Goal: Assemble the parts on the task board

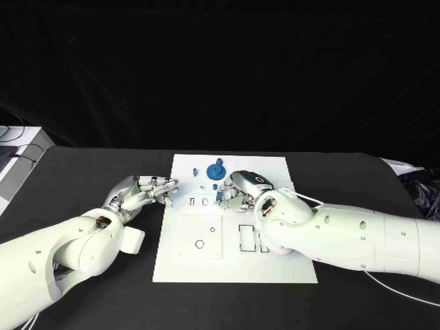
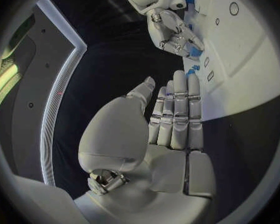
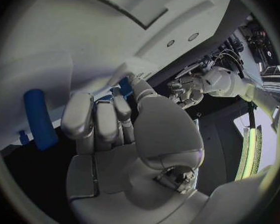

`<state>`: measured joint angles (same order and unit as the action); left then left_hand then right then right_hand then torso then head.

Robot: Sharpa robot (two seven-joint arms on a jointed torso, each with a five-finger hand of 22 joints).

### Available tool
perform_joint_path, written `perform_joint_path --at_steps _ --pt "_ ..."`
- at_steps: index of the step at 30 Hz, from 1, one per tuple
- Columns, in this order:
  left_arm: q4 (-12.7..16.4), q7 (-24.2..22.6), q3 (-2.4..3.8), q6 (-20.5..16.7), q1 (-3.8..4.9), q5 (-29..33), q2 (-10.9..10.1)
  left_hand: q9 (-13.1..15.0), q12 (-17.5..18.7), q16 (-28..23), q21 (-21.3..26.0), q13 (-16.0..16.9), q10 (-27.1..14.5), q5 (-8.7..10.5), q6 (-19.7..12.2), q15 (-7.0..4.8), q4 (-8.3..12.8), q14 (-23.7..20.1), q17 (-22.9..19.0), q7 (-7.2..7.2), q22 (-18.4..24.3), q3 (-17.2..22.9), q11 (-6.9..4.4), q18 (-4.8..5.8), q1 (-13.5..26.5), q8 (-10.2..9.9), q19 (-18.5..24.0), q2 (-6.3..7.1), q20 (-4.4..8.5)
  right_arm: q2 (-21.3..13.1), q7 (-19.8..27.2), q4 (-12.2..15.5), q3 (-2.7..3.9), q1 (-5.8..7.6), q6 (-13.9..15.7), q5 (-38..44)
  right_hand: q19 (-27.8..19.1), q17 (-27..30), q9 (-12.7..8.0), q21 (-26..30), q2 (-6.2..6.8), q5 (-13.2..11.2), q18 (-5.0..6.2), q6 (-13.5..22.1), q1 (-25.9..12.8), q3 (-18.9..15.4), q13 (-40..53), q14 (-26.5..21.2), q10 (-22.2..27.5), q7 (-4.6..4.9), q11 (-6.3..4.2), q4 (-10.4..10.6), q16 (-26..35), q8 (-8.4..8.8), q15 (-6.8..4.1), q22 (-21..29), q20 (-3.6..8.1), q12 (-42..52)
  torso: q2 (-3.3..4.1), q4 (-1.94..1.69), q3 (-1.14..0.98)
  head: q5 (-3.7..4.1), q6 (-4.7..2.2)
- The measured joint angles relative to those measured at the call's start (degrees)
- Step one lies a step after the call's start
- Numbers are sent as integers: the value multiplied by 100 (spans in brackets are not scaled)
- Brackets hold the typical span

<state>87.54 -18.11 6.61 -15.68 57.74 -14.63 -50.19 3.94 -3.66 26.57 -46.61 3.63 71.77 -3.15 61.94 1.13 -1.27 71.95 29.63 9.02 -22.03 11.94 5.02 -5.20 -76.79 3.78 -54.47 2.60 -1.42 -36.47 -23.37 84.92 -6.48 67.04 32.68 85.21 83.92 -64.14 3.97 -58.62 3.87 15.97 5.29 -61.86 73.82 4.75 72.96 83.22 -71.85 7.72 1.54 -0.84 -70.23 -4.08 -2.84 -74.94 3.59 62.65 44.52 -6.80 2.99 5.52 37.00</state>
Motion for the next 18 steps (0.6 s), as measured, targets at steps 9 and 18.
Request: perform_joint_path --at_steps 9,18 --pt "-3 1 0 4 -3 0 0 0 0 0 0 0 -21 0 0 0 0 0 0 0 7 0 -21 0 0 0 0 0 0 0 13 7 -2 -1 27 -3 20 -7 0 0 112 0 35 195 41 -6 -114 1 114 52 51 85 0 0 42 1 -23 -79 0 3 -1 -10 1" --pt "-5 1 0 3 -5 0 -2 0 0 0 0 0 -21 0 -22 0 -24 0 -7 -22 13 -24 -21 0 24 0 0 -24 0 -19 31 10 -4 -5 83 -16 16 -19 -4 0 318 0 38 454 16 -39 -316 1 230 82 99 243 0 0 83 1 -68 -179 -2 -1 3 -16 -3"
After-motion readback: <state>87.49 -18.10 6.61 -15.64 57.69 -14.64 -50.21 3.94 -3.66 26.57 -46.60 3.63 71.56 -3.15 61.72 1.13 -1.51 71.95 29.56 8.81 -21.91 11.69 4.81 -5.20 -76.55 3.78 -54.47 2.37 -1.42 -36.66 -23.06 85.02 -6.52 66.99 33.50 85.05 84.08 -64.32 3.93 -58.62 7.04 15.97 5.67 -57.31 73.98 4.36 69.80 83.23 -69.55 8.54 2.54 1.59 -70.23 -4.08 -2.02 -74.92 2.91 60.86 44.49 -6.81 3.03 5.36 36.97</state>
